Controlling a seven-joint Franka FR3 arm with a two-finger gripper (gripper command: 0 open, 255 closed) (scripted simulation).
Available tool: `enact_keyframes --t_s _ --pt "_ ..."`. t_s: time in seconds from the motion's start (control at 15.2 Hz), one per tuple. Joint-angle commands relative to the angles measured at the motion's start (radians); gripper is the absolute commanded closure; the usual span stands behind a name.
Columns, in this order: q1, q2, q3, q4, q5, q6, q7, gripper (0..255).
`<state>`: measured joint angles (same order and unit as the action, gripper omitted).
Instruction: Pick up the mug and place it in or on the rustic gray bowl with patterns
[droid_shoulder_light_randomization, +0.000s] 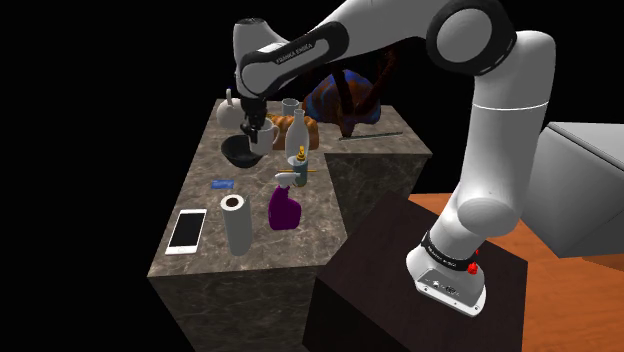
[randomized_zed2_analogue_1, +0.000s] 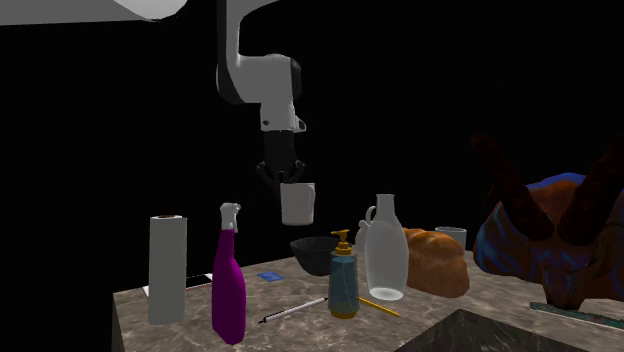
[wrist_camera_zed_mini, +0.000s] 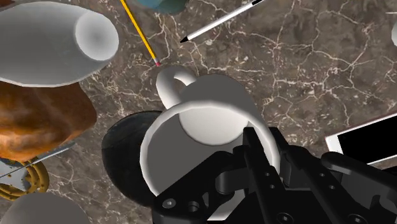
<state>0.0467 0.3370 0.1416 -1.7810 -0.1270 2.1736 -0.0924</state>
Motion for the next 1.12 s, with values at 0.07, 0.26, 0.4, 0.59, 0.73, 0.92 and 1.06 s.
enact_keyframes --t_s 0.07,0.26,0.4,0.59,0.73,0.92,1.06 --pt "-0.011 0.104 -0.011 0.166 -0.004 -0.06 -0.032 255" --pt "-0.021 0.218 -0.021 0.357 -0.005 -0.136 -0.066 255" --pt "-0.025 0.306 -0.028 0.508 -0.006 -0.198 -0.089 255" --pt "-0.026 0.479 -0.037 0.814 -0.006 -0.327 -0.126 255" --pt "-0.022 0.598 -0.043 1.013 -0.007 -0.407 -0.145 255" --pt "-0.025 0.589 -0.043 0.958 -0.008 -0.36 -0.141 255" --pt "-0.026 0.588 -0.043 0.929 -0.008 -0.332 -0.139 255"
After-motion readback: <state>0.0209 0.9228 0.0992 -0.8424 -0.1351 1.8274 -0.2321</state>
